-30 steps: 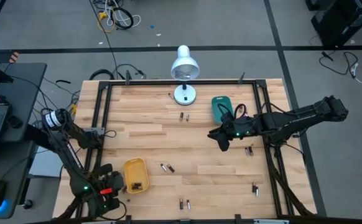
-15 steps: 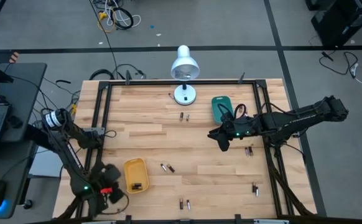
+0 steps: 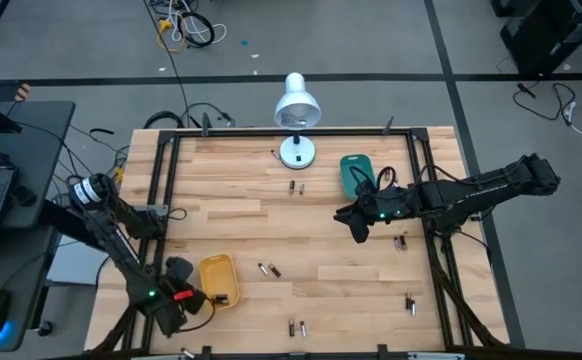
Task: Sort batteries
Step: Put the golden battery into the yellow bin
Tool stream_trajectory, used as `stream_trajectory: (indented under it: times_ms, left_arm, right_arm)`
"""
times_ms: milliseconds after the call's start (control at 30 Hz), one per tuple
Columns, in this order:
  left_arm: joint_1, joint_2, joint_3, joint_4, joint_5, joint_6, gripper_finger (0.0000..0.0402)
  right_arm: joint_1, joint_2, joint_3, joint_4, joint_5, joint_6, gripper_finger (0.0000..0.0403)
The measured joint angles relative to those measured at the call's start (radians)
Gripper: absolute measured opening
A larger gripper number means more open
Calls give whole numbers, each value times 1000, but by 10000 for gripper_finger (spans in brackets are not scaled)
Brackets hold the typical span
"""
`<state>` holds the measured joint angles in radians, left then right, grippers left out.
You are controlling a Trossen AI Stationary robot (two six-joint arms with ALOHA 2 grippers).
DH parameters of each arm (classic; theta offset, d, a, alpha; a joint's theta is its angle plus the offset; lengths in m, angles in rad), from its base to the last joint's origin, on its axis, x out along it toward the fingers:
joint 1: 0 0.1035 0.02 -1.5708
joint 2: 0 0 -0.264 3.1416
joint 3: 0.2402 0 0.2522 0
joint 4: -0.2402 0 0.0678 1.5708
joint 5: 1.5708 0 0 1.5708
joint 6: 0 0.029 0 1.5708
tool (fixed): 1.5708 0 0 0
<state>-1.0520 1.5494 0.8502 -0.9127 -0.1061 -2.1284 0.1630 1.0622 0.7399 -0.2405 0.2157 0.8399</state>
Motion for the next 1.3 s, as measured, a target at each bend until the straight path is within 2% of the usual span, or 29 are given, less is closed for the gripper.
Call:
stream_trajectory:
  times_ms: [100, 300, 400, 567, 767, 933, 1000, 1100, 1300]
  left_arm:
    - [0, 0, -27, 80, 4, -9, 127]
    - [1, 0, 0, 62, -8, -6, 127]
    - [6, 0, 35, 10, -11, -8, 127]
    - [74, -50, 75, -63, 53, -42, 127]
    - [170, -143, 77, -207, -3, -24, 127]
    - [206, -159, 75, -383, 1, 27, 126]
    - [214, -161, 47, -363, 22, 81, 126]
    - [214, -163, -19, -246, 70, 161, 126]
    - [214, -163, -129, -137, 229, 233, 126]
  right_arm:
    - [-2, 0, 0, 1, 0, -3, 115]
    - [-2, 0, 0, 2, 0, -5, 115]
    - [1, 0, 0, 1, 0, -5, 115]
    - [1, 0, 0, 2, -1, -7, 115]
    - [-2, 0, 0, 12, -9, -13, 115]
    - [-3, 0, 0, 32, -27, -13, 115]
    - [-1, 0, 0, 33, -27, -13, 115]
    - [1, 0, 0, 33, -27, -13, 115]
    - [23, 0, 0, 31, -28, -8, 115]
